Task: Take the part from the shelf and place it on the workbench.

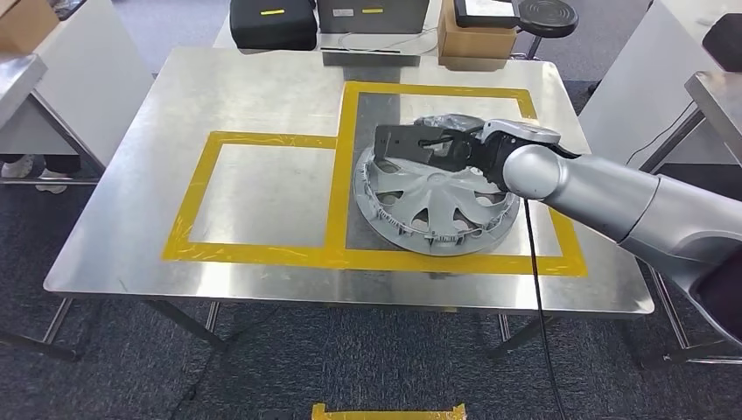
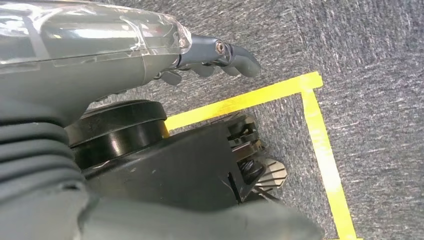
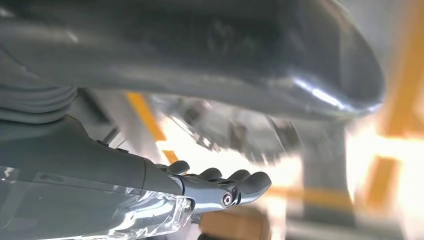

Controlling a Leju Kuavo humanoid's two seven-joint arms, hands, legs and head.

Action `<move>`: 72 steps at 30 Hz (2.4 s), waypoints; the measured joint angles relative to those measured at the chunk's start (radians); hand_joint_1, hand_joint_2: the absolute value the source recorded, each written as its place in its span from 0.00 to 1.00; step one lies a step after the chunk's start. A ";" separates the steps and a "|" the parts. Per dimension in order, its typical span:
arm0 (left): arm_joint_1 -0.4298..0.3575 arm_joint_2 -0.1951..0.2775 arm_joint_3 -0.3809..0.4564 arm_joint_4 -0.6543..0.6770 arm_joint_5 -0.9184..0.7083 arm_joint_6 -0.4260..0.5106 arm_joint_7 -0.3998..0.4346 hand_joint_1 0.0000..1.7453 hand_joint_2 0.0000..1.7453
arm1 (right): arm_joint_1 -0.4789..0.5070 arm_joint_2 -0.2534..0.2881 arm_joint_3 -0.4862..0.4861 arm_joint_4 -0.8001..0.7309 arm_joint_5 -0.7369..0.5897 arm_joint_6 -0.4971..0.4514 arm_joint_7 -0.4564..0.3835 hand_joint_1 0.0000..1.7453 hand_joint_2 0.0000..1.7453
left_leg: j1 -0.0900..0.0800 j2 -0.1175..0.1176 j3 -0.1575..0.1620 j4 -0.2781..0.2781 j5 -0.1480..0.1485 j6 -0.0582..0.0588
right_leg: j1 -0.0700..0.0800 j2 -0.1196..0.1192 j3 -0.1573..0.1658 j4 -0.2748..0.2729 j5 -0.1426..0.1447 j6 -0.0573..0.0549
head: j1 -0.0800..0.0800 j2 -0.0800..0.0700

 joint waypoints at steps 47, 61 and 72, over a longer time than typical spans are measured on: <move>0.005 0.003 0.000 0.003 0.028 0.055 0.012 0.00 0.00 | 1.314 0.192 -0.884 -0.771 0.058 -0.401 -0.910 0.00 0.00 | -0.004 0.009 0.007 -0.012 0.021 0.035 | -0.011 0.002 -0.057 0.243 -0.116 0.026 | 0.018 0.000; 0.000 0.030 0.000 0.003 0.009 0.052 0.035 0.00 0.00 | 1.359 0.212 -0.892 -0.766 0.052 -0.425 -0.936 0.00 0.00 | 0.017 0.005 -0.094 0.244 -0.130 -0.041 | -0.006 -0.009 0.018 -0.031 0.019 -0.025 | -0.008 0.000; -0.003 0.043 0.002 0.003 0.040 0.069 0.000 0.00 0.00 | 1.375 0.220 -0.896 -0.764 0.041 -0.435 -0.948 0.00 0.00 | 0.024 0.003 0.016 -0.007 0.010 0.006 | -0.019 0.000 -0.056 0.059 -0.020 0.033 | -0.007 0.000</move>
